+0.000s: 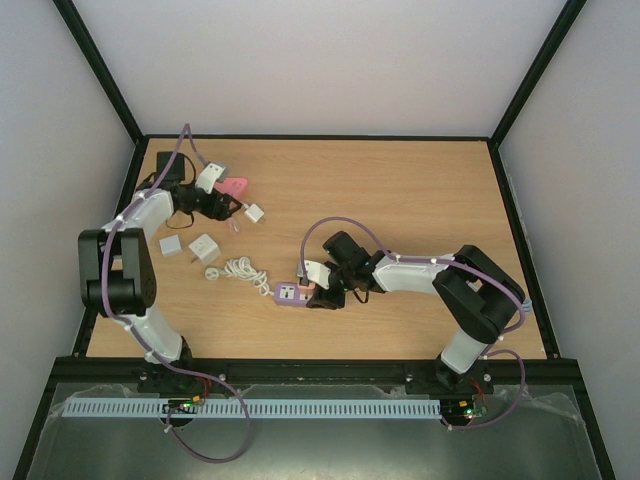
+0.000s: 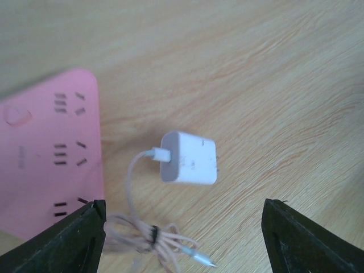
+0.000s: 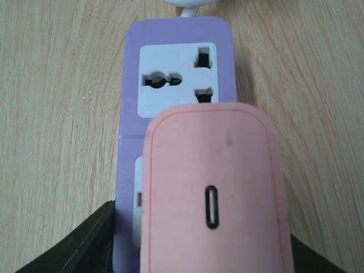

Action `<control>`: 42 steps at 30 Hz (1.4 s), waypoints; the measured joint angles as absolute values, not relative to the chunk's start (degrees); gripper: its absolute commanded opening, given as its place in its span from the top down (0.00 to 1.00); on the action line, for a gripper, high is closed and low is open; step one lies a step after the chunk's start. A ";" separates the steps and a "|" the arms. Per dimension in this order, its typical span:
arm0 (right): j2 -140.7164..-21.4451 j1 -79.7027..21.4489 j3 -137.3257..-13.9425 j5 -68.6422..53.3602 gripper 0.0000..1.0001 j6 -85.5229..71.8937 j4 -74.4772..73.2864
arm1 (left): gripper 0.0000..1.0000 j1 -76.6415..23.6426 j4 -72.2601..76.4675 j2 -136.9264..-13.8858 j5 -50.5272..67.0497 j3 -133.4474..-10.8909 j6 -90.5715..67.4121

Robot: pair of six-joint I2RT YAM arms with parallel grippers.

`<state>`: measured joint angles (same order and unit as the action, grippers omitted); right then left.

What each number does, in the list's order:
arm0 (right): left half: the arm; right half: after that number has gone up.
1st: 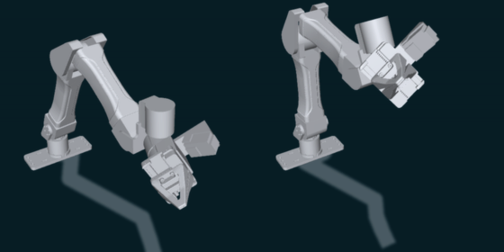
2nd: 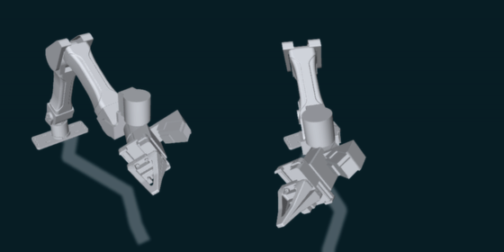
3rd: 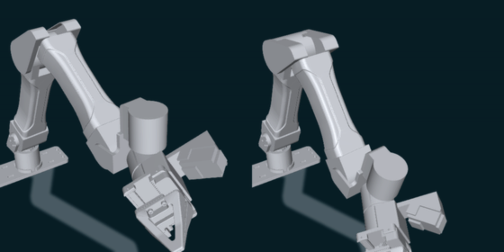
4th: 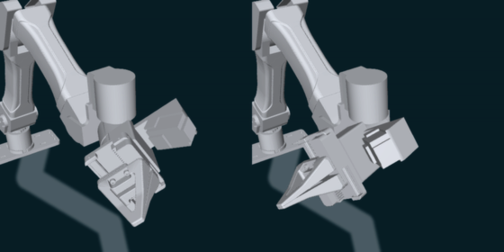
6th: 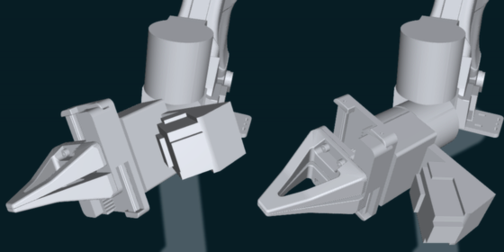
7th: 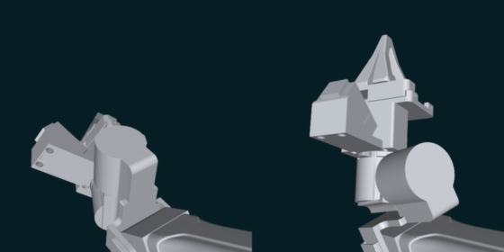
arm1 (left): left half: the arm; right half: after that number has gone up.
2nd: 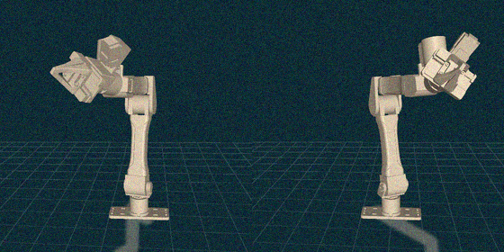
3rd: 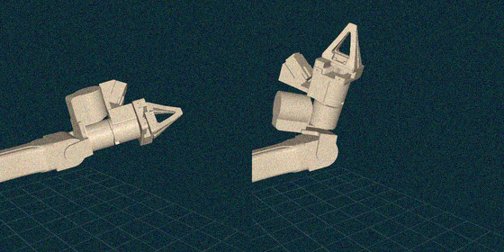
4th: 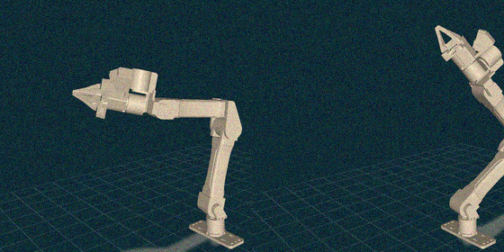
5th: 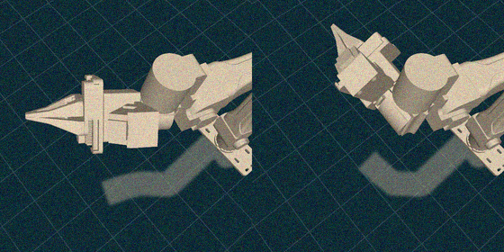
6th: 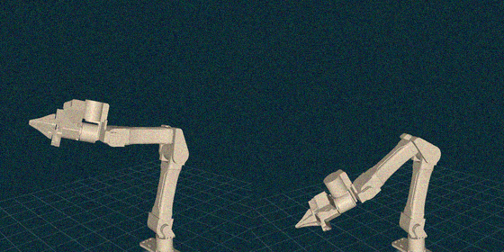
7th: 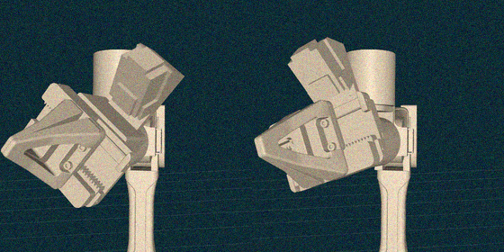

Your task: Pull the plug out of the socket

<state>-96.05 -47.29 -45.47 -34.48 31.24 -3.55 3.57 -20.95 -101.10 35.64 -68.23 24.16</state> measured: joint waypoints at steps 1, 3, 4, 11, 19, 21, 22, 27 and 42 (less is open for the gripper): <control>-96.05 -47.29 -45.47 -34.48 0.73 31.24 -3.53 | 0.22 3.57 -20.69 -99.39 35.48 -68.03 24.62; -96.05 -47.29 -45.45 -34.48 0.66 31.22 -3.51 | 0.22 3.57 -20.47 -96.64 35.48 -67.66 25.65; -96.05 -47.29 -45.39 -34.48 0.63 31.22 -3.44 | 0.22 3.57 -20.47 -95.61 35.48 -67.46 26.20; -95.85 -47.29 -44.99 -34.46 0.48 30.74 -2.85 | 0.24 3.55 -21.41 -92.88 35.31 -64.20 30.11; -95.79 -47.29 -44.23 -34.24 0.45 30.35 -2.28 | 0.21 3.84 -21.41 -94.65 28.95 -64.10 27.29; -95.79 -47.29 -43.79 -34.06 0.45 30.33 -2.33 | 0.17 4.19 -20.97 -96.82 27.59 -64.73 25.41; -95.79 -47.29 -43.62 -34.04 0.45 30.30 -2.28 | 0.14 4.23 -20.97 -97.67 27.18 -64.77 24.86; -95.79 -47.29 -43.53 -33.89 0.44 30.17 -2.33 | 0.05 4.58 -22.13 -100.92 27.49 -64.88 21.58; -95.79 -47.29 -43.48 -33.82 0.44 30.17 -2.35 | 0.00 4.54 -22.46 -106.15 31.51 -66.89 15.05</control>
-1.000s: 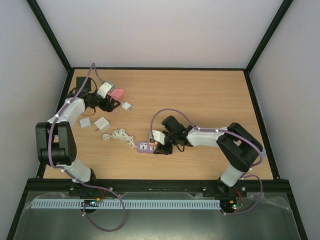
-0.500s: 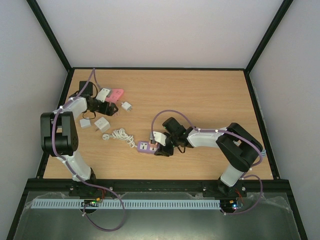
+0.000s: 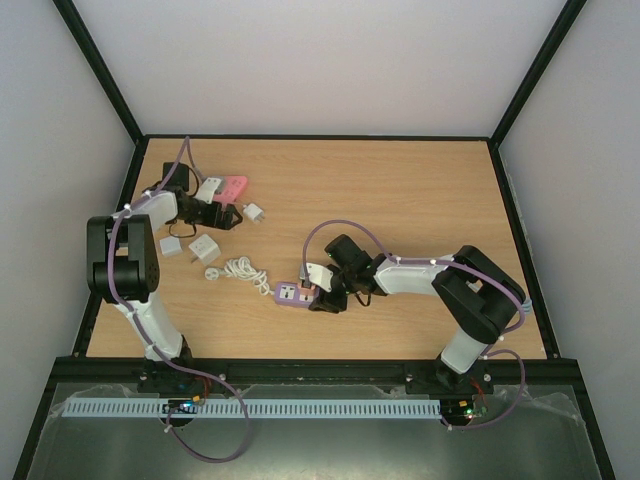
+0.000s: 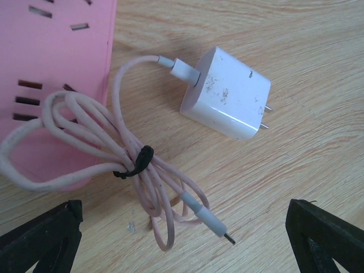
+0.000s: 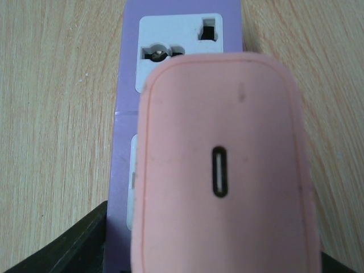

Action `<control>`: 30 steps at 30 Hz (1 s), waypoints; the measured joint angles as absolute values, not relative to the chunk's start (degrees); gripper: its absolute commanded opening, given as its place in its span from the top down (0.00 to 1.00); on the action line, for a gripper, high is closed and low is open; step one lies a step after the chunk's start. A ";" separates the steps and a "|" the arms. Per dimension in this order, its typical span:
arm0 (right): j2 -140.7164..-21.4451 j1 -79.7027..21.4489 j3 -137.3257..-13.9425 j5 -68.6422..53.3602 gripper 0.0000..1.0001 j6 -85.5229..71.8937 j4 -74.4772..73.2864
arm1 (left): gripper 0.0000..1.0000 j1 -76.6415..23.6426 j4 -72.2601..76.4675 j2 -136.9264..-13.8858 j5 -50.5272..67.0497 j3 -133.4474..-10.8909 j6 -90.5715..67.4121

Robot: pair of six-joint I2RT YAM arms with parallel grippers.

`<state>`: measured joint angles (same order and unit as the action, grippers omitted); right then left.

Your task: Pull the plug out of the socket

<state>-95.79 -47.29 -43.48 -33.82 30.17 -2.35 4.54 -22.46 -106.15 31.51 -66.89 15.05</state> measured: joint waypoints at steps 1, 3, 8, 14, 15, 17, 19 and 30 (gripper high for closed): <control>-95.79 -47.29 -43.48 -33.82 0.44 30.17 -2.35 | 0.00 4.40 -22.44 -106.65 31.70 -66.94 14.74; -95.79 -47.29 -43.46 -33.80 0.44 30.17 -2.35 | 0.00 4.21 -22.37 -107.59 31.94 -67.24 14.24; -95.79 -47.29 -43.42 -33.78 0.40 30.15 -2.37 | 0.00 3.51 -20.97 -109.62 32.03 -68.20 12.19; -95.77 -47.29 -43.40 -33.58 0.31 29.63 -2.44 | 0.00 3.33 -19.92 -113.84 31.29 -74.48 10.90; -95.74 -47.29 -43.35 -33.50 0.29 29.52 -2.46 | 0.00 3.33 -19.79 -114.04 31.09 -75.29 10.96; -95.48 -47.29 -43.22 -33.41 0.27 29.32 -2.48 | 0.00 3.33 -19.75 -113.80 31.00 -76.16 11.46; -94.83 -47.29 -42.89 -33.28 0.24 29.28 -2.48 | 0.00 3.33 -19.68 -113.10 31.00 -76.18 12.62; -89.38 -47.22 -40.86 -32.99 0.23 29.91 -2.33 | 0.02 2.39 -22.50 -91.33 38.63 -62.92 28.97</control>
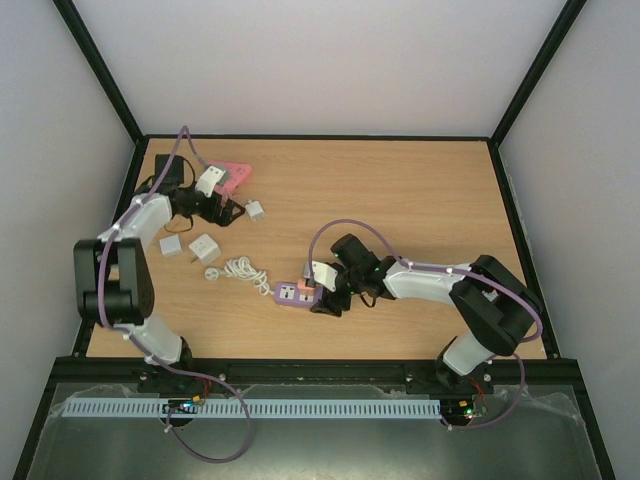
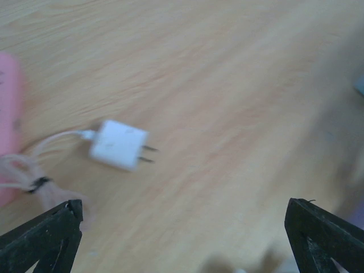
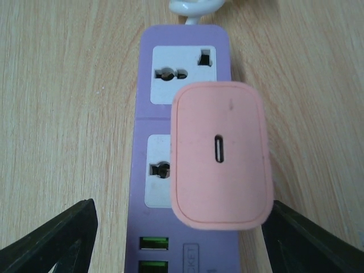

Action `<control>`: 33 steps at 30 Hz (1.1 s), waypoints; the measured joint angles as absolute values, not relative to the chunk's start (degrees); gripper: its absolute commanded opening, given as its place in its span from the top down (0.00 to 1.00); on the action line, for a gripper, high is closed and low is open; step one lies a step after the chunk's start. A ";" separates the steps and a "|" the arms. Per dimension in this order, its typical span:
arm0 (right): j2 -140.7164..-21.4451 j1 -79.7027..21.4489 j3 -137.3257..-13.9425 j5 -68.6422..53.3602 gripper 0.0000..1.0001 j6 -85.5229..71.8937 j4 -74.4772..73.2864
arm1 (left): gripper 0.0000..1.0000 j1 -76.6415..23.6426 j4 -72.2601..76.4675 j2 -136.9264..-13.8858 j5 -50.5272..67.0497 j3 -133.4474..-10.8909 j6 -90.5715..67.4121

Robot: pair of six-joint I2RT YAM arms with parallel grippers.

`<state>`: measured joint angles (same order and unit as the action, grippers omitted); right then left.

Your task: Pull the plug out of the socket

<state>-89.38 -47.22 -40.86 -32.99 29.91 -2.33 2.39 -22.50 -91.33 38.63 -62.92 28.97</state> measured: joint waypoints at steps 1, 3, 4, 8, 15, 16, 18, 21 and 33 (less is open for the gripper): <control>-89.01 -47.22 -40.84 -32.99 0.24 30.37 -2.39 | 0.03 1.76 -22.57 -89.01 39.59 -61.12 31.05; -88.60 -47.22 -40.84 -32.86 0.24 31.07 -2.44 | 0.05 -0.34 -23.20 -84.95 41.30 -57.71 34.81; -88.44 -47.22 -40.84 -32.67 0.24 31.51 -2.61 | 0.06 -1.74 -23.42 -83.42 41.76 -56.14 36.40; -87.94 -47.22 -40.84 -31.31 0.26 32.93 -3.62 | 0.15 -9.98 -24.01 -78.91 42.54 -49.82 41.85; -86.76 -47.20 -40.84 -28.91 0.29 34.94 -6.33 | 0.28 -21.93 -22.26 -77.01 41.04 -44.53 45.95; -86.52 -47.20 -40.80 -28.56 0.30 35.20 -6.61 | 0.29 -22.79 -21.87 -77.01 40.77 -44.23 46.09; -85.76 -47.20 -40.32 -27.77 0.31 35.90 -7.22 | 0.32 -24.60 -20.80 -77.03 40.10 -43.77 46.61; -84.71 -47.20 -38.83 -26.55 0.32 36.93 -7.57 | 0.35 -26.57 -19.22 -77.28 39.44 -43.62 47.37; -84.88 -47.18 -37.71 -24.97 0.42 37.50 -8.69 | 0.37 -34.35 -15.33 -80.93 36.29 -42.94 48.66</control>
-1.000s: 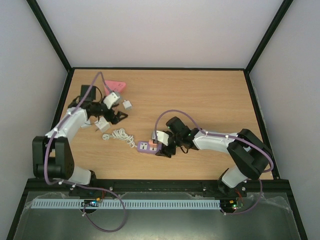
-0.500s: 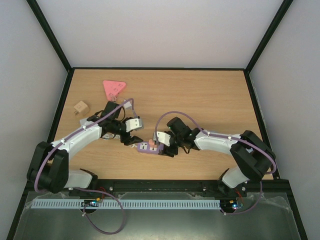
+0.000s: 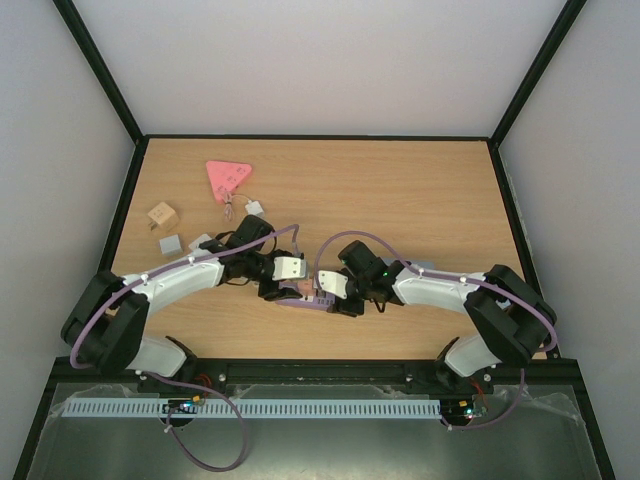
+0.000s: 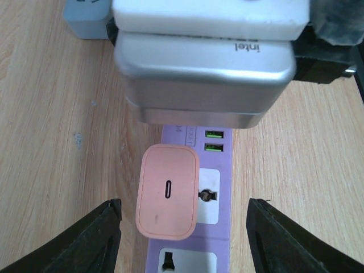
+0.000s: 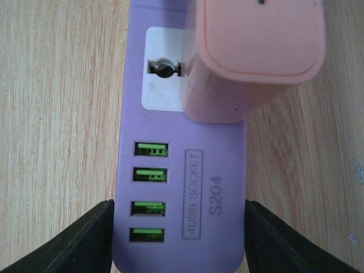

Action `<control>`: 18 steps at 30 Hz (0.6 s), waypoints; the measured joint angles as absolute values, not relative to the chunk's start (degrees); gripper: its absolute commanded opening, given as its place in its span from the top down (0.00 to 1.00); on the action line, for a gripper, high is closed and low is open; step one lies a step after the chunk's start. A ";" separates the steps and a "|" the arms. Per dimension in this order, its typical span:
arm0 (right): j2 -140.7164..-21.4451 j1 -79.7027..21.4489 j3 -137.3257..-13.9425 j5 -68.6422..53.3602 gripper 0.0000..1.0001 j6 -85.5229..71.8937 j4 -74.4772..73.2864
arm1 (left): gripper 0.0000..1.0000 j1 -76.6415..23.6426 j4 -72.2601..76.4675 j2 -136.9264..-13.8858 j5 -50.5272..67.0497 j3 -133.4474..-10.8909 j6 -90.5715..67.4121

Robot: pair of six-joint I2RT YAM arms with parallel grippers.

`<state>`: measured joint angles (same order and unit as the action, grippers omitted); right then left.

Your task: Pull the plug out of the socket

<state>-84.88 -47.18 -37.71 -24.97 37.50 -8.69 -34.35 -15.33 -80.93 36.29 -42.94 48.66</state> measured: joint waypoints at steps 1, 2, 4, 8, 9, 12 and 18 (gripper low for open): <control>-85.10 -47.18 -37.78 -24.86 0.42 37.47 -8.69 | 0.37 -34.70 -15.05 -81.32 35.92 -42.94 48.66; -85.23 -47.18 -37.78 -24.80 0.42 37.47 -8.71 | 0.38 -34.98 -14.63 -81.78 35.59 -42.94 48.64; -85.34 -47.16 -37.78 -24.58 0.43 37.41 -8.75 | 0.39 -35.40 -14.04 -82.54 35.09 -42.94 48.56; -85.36 -47.16 -37.78 -24.40 0.48 37.19 -8.75 | 0.46 -36.03 -12.64 -83.83 33.76 -42.94 47.97; -85.36 -47.16 -37.78 -24.36 0.50 37.06 -8.75 | 0.48 -36.18 -12.40 -84.03 33.50 -42.94 47.72; -85.36 -47.16 -37.87 -24.27 0.55 36.73 -8.75 | 0.58 -36.51 -11.94 -84.40 32.86 -42.94 47.37; -85.41 -47.16 -37.98 -24.18 0.64 36.71 -8.75 | 0.70 -36.58 -11.35 -84.42 32.99 -42.94 46.41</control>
<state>-85.41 -47.16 -37.98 -24.18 36.71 -8.75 -36.58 -11.35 -84.42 32.99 -42.94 46.41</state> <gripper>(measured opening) 0.483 0.328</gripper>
